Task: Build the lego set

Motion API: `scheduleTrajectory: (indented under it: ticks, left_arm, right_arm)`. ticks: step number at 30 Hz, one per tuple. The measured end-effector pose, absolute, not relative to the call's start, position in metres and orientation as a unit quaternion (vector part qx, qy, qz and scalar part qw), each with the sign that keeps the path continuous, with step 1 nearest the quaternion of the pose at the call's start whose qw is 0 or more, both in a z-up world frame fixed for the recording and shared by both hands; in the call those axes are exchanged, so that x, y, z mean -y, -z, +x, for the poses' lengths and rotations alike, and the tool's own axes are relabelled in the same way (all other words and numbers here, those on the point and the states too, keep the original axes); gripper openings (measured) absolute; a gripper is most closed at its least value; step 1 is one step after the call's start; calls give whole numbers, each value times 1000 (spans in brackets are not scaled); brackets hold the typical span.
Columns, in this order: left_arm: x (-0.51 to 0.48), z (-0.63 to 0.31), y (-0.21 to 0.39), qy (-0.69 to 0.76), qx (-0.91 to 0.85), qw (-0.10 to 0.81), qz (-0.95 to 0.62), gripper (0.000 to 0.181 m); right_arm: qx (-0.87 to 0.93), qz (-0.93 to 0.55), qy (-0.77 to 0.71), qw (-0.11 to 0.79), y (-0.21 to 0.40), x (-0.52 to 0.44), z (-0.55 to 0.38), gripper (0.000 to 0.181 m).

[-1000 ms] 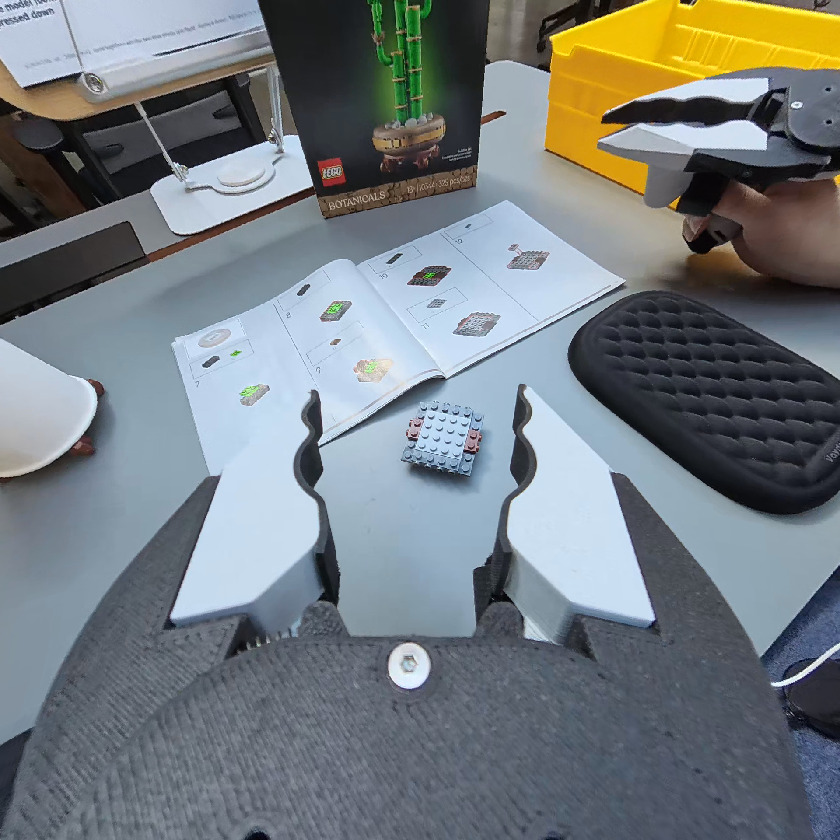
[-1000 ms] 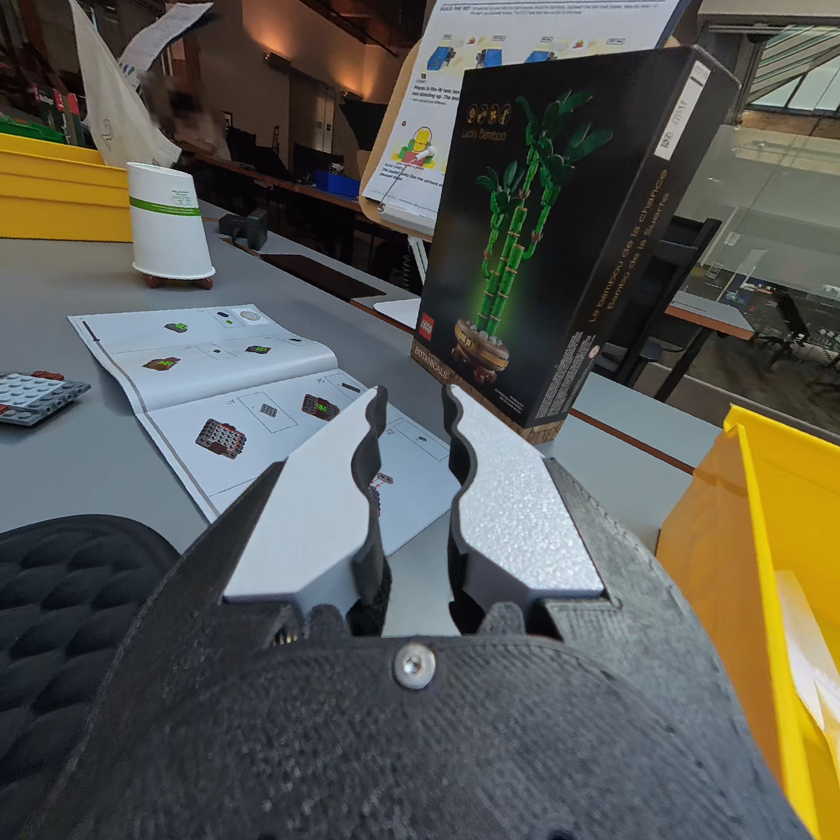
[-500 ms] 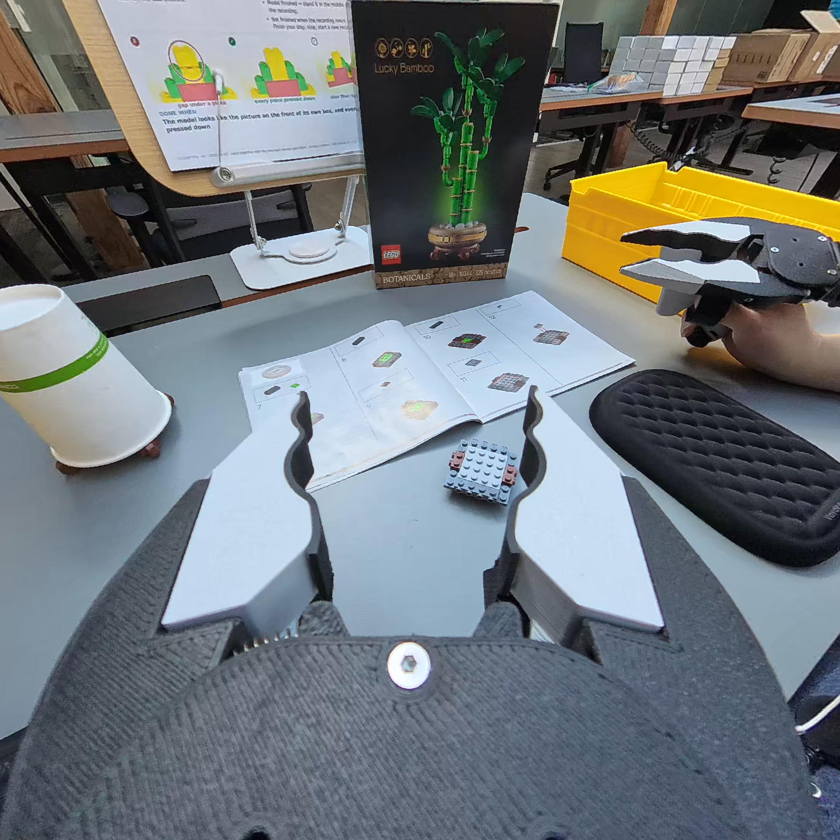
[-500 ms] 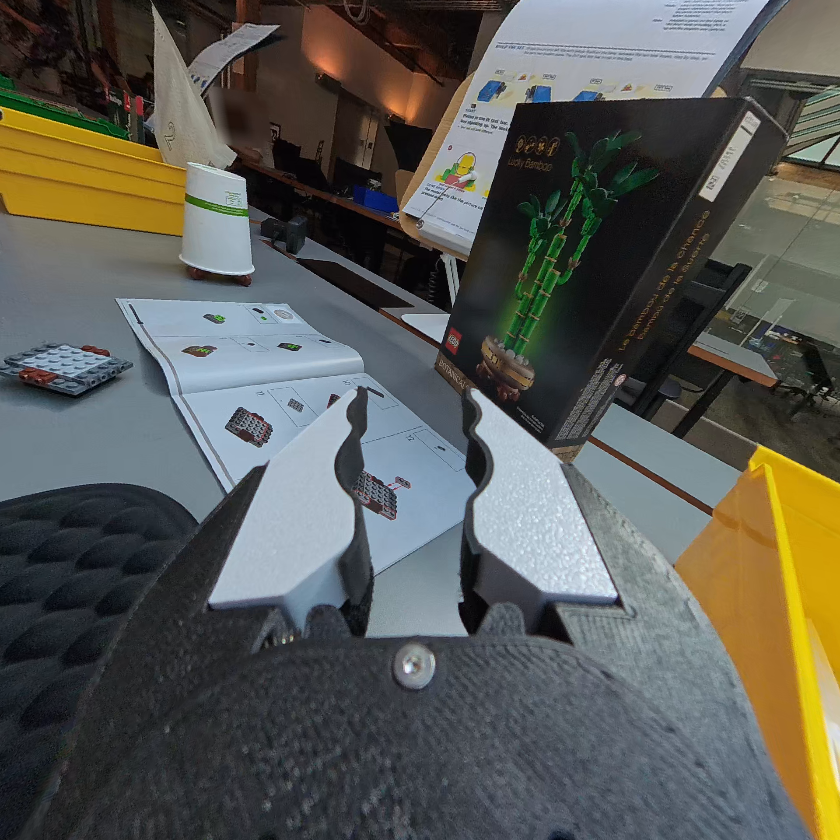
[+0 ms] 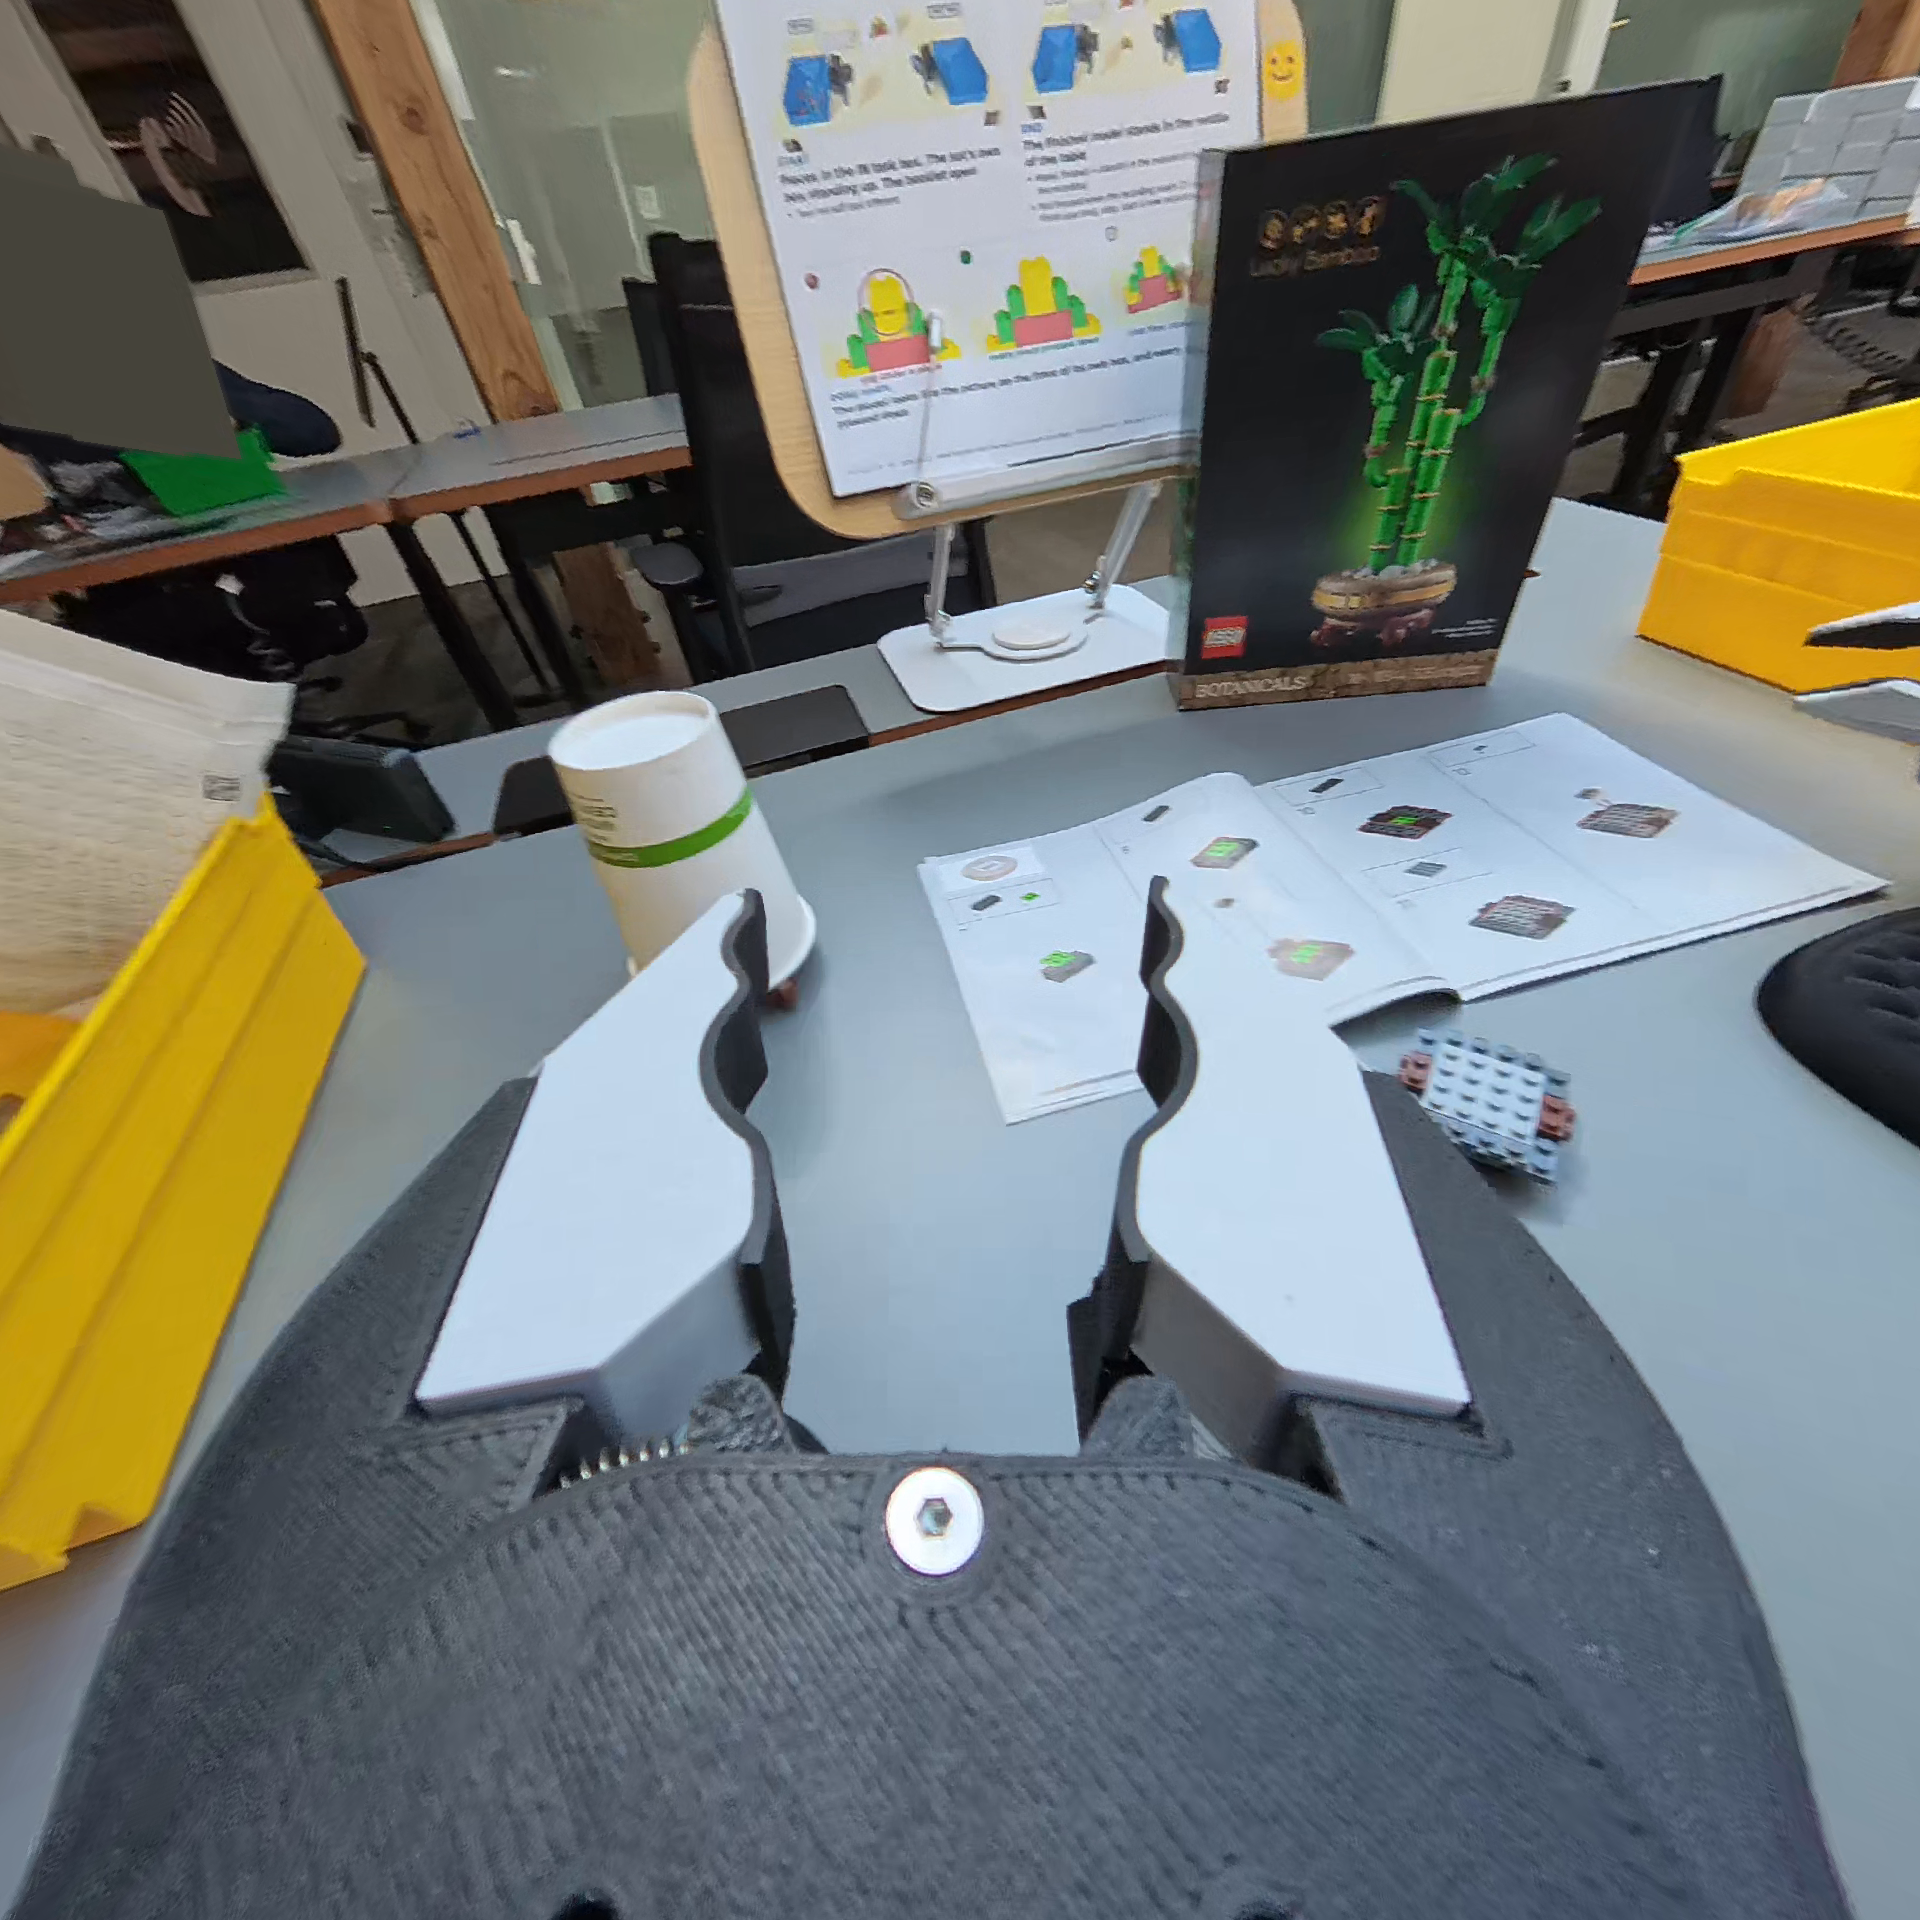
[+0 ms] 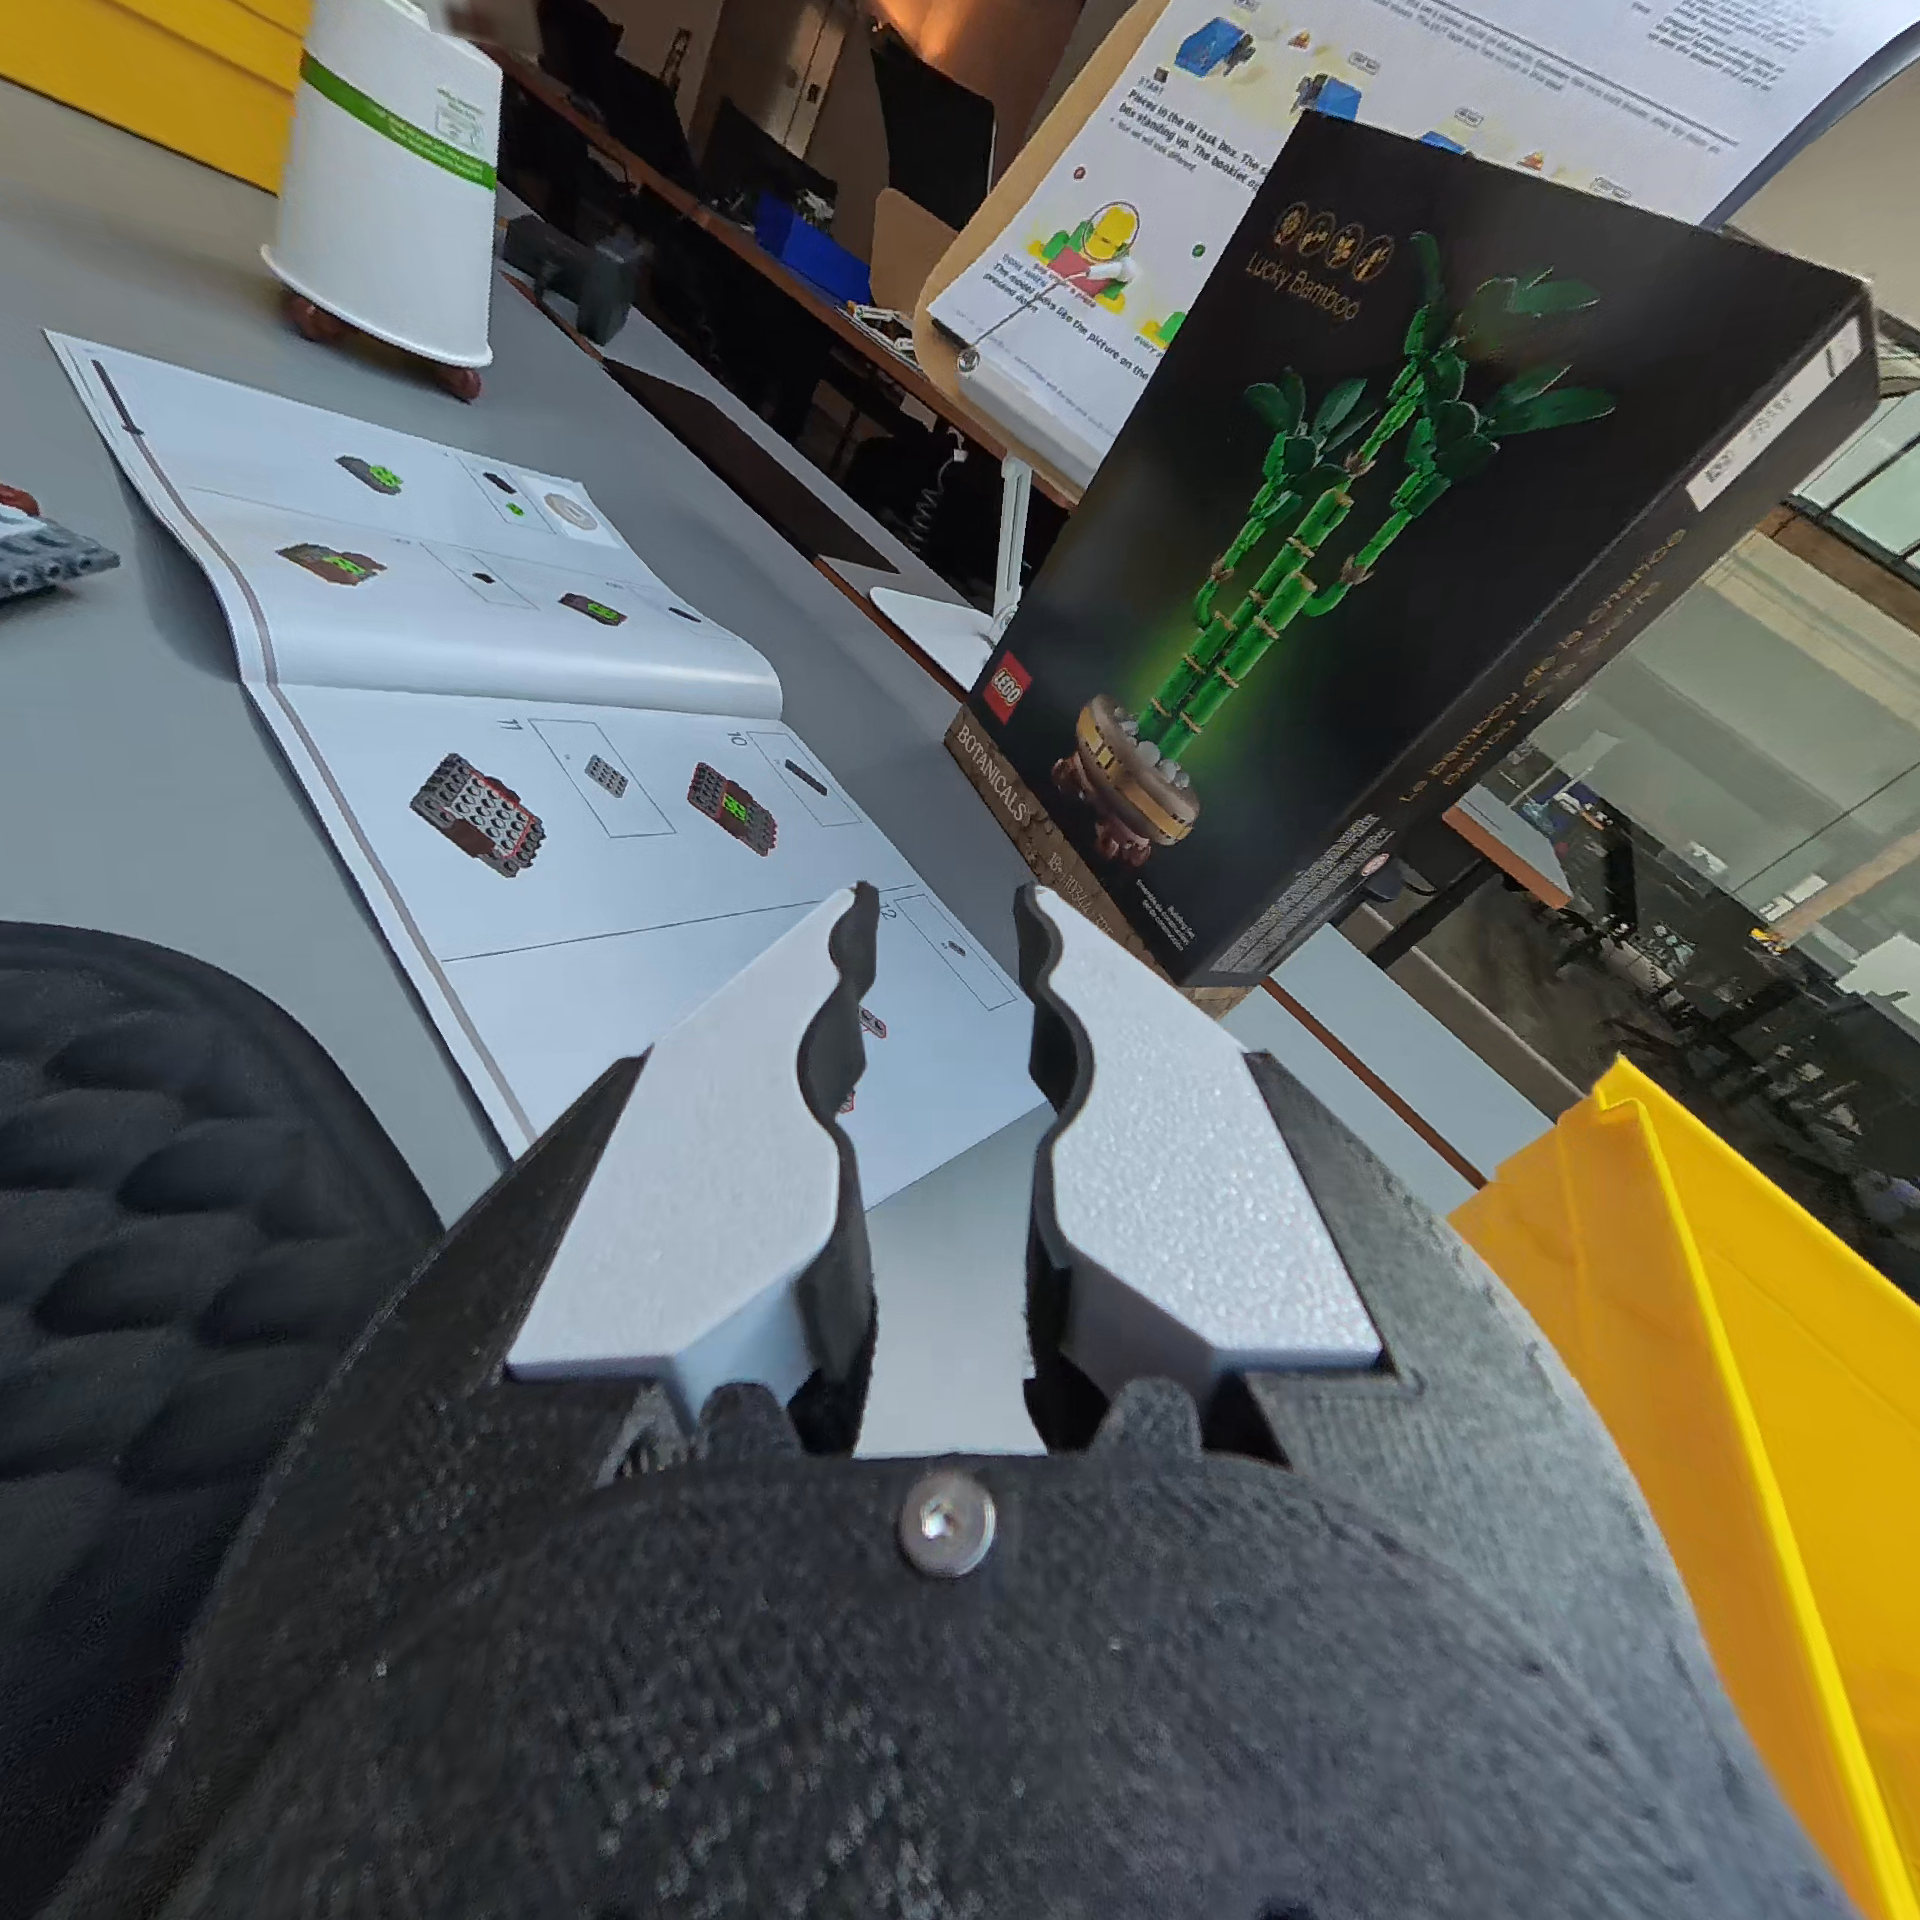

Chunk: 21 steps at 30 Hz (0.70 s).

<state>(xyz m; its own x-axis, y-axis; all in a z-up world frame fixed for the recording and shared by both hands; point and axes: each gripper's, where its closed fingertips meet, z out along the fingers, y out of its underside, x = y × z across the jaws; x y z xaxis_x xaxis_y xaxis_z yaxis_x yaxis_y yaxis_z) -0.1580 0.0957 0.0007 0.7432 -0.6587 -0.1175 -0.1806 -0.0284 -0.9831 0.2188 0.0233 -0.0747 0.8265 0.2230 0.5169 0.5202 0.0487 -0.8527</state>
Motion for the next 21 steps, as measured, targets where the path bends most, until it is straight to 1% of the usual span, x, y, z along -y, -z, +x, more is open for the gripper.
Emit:
scheduleTrajectory:
  ticks: [3,5,10,14,17,19,21]
  left_arm:
    - [-113,-187,-10,152,-299,635,-696,70]
    - [-128,-208,-14,115,-312,629,-703,75]
    - [-175,-267,-49,27,-344,630,-696,71]
    - [-211,-314,-78,12,-339,629,-699,66]
    - [-238,-350,-97,-4,-324,641,-696,69]
    - [-257,-368,-101,11,-319,633,-705,71]
    - [-274,-380,-92,40,-326,602,-727,69]
  right_arm:
    - [288,-682,153,655,81,-26,219,28]
    - [295,-679,181,647,83,-29,221,29]
    - [300,-677,225,634,86,-34,226,30]
    - [323,-684,226,614,96,-35,217,30]
    - [311,-689,252,605,95,-29,216,29]
    - [279,-705,250,603,92,-25,222,29]
    - [247,-717,257,599,90,-20,231,29]
